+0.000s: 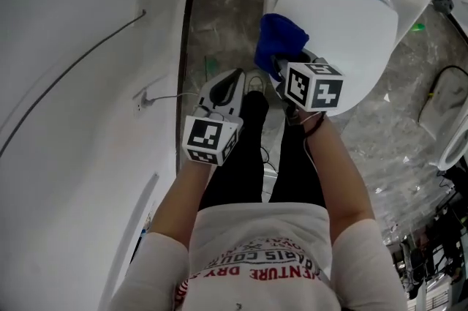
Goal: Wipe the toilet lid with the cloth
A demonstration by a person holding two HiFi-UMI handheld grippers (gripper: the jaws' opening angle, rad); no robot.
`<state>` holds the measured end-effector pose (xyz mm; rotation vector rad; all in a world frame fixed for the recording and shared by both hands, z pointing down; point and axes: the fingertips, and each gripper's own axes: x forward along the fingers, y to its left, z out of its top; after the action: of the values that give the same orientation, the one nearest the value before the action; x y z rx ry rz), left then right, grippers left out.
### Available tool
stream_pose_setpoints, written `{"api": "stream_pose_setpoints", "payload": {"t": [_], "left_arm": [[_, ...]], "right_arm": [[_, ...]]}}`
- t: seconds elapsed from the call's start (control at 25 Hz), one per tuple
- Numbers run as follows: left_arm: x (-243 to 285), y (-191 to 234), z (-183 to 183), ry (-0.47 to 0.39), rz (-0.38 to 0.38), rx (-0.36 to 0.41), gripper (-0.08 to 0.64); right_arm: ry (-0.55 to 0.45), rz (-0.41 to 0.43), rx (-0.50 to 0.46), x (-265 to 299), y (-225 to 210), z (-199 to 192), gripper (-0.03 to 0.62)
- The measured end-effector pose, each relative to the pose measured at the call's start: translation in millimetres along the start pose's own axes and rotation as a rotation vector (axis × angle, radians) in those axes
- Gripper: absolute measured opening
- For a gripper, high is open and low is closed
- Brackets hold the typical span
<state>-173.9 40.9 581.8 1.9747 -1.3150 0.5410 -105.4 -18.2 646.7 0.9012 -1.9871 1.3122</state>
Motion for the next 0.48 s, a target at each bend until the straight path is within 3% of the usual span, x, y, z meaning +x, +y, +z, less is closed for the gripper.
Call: {"api": "stream_pose_setpoints", "payload": {"t": [0.24, 0.48], "left_arm": [[-2, 25, -14, 0.013, 0.006, -0.007, 0.006], [10, 15, -21, 0.044, -0.030, 0.019, 0.006]], "right_arm": [[0.022, -0.063, -0.027, 36, -11, -4, 0.087], [-0.005, -0.056, -0.030, 30, -21, 1, 0.087]]}}
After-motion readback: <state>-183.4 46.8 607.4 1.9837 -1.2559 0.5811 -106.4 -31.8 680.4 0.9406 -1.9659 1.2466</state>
